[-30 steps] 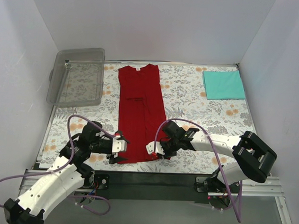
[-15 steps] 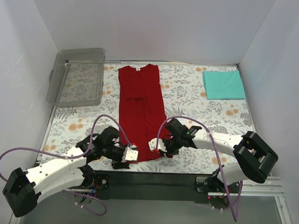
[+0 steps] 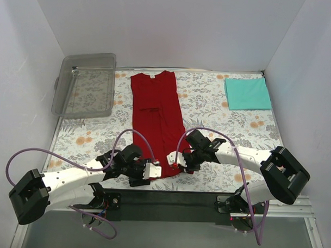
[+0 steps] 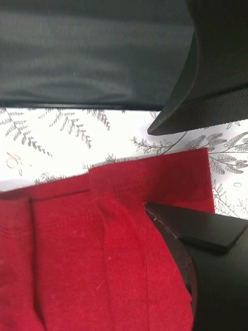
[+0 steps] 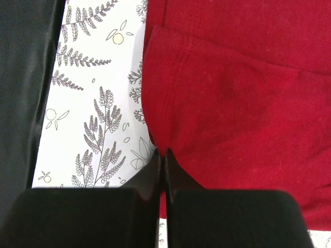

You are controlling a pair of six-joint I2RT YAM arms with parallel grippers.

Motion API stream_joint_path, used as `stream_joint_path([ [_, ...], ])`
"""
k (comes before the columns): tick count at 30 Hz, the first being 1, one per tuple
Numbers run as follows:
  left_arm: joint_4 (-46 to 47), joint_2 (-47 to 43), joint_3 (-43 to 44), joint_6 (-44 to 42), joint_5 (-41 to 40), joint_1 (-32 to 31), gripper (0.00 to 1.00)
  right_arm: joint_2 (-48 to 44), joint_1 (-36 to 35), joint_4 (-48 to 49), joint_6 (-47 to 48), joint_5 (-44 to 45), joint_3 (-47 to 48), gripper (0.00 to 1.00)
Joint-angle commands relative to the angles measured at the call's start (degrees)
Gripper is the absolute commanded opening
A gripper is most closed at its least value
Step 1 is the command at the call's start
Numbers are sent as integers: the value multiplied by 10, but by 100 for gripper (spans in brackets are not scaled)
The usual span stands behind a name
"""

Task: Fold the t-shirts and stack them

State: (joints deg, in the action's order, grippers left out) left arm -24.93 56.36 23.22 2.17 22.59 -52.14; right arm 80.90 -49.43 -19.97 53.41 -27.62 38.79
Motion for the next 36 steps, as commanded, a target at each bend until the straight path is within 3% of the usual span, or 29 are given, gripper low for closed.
stream_joint_path([
  [1, 37, 16, 2, 31, -50, -16, 51, -15, 7, -17, 8, -17, -2, 1],
  [8, 53, 35, -5, 48, -110, -45, 45, -20, 18, -20, 8, -25, 0, 1],
  [15, 69, 60, -7, 54, -132, -71, 30, -25, 28, -24, 7, -35, 1, 1],
  [23, 67, 62, 2, 64, -152, -82, 0, -31, 43, -31, 7, -53, 4, 1],
  [36, 30, -29, 40, 73, -104, -82, 0, -65, 48, -74, 20, -115, 53, 1],
])
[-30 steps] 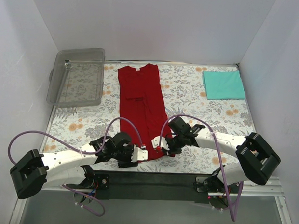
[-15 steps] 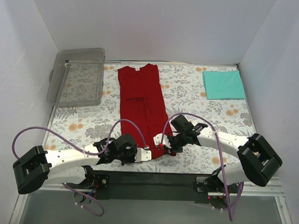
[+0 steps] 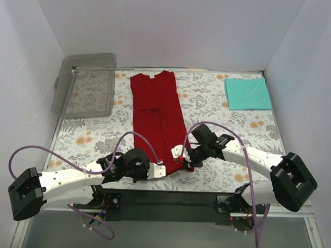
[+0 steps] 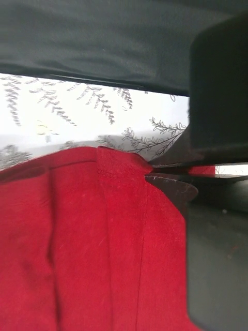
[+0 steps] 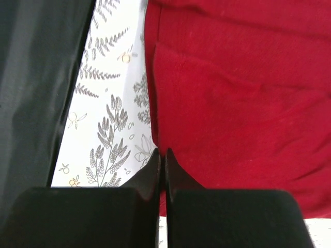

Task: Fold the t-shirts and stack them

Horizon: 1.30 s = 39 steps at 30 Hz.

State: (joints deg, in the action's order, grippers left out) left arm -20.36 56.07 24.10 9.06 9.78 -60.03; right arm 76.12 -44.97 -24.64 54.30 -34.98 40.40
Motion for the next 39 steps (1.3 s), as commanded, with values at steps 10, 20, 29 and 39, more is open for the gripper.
stream_joint_path([
  [10, -23, -4, 111, -33, 103, 89, 0, 21, 49, -66, 18, -50, 139, 1],
  [20, 65, 96, 169, -87, 177, 241, 0, 130, 129, -96, 24, -41, 302, 1],
  [29, 115, 202, 258, -142, 223, 369, 0, 256, 160, -117, 26, -43, 445, 1],
  [39, 162, 301, 324, -172, 241, 428, 0, 376, 167, -132, 11, -35, 594, 1],
])
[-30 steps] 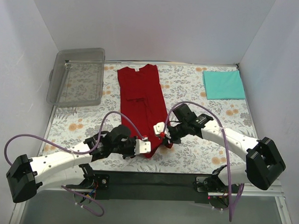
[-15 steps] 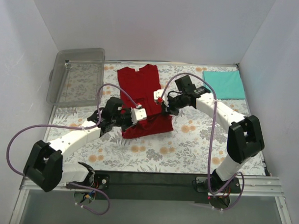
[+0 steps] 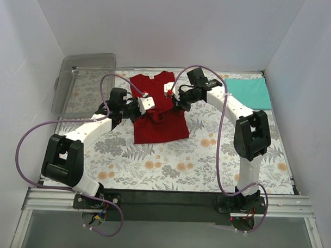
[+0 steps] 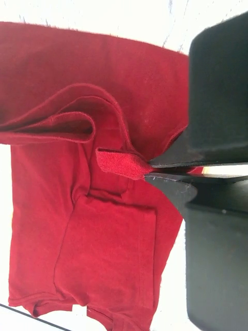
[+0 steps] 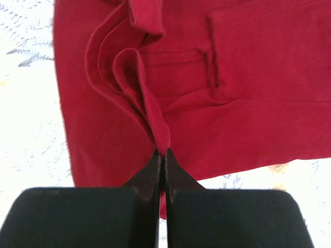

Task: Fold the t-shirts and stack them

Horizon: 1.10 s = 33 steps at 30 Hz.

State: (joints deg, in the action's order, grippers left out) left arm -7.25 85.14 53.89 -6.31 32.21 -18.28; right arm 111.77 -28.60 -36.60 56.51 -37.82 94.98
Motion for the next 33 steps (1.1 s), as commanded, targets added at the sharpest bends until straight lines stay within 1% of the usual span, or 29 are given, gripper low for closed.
stream_joint_path([
  [1, 35, 16, 30, -20, 14, 13, 0, 27, 4, -15, -13, -3, 68, 1],
  [7, 65, 64, 47, -25, 9, 25, 0, 81, 14, -17, -33, 11, 132, 1],
  [9, 69, 75, 50, -20, 8, 30, 0, 90, 20, -18, -37, 13, 142, 1],
  [11, 96, 82, 54, -19, 8, 34, 0, 100, 23, -17, -38, 14, 148, 1],
  [17, 117, 107, 75, -13, -1, 45, 0, 131, 28, -16, -45, 18, 178, 1],
  [25, 116, 139, 92, -9, 8, 51, 0, 171, 28, -15, -64, 15, 229, 1],
  [33, 114, 157, 98, -7, 9, 58, 0, 199, 28, -13, -71, 17, 256, 1],
])
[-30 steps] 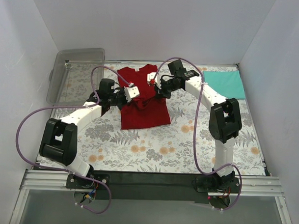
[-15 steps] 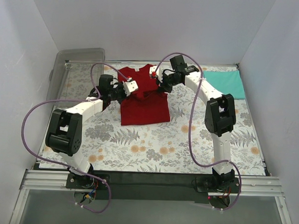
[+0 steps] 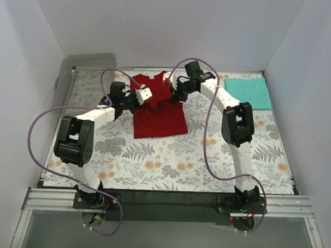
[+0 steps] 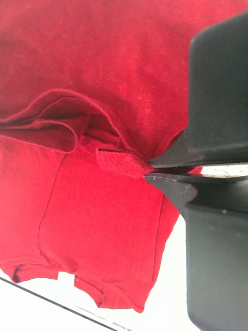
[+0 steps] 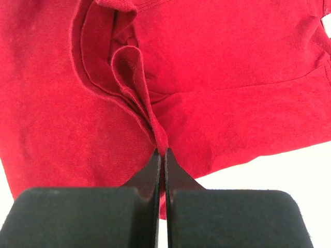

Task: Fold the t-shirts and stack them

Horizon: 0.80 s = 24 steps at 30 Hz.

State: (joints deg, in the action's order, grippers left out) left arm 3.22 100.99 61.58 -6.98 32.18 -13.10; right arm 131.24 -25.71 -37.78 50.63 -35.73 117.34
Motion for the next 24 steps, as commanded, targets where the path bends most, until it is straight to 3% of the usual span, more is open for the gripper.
stream_joint_path([
  [1, 9, 1, 22, 0, 10, 7, 0, 6, 0, -1, -13, -4, 35, 1],
  [15, 13, 39, 46, 23, 2, 12, 0, 29, 0, 19, -32, 9, 45, 2],
  [16, 27, 41, 49, 35, -7, 12, 0, 30, 0, 36, -53, 15, 43, 6],
  [18, 31, 51, 74, 65, -35, 12, 15, 31, 0, 63, -87, 35, 44, 20],
  [20, 37, 52, 90, 125, -84, 12, 31, 23, 0, 127, -171, 85, 33, 45],
  [23, 59, 32, 79, 138, -113, 11, 43, -9, 0, 210, -266, 156, 0, 61],
  [24, 61, 19, 78, 143, -121, 11, 53, -17, 0, 225, -277, 178, -6, 62],
])
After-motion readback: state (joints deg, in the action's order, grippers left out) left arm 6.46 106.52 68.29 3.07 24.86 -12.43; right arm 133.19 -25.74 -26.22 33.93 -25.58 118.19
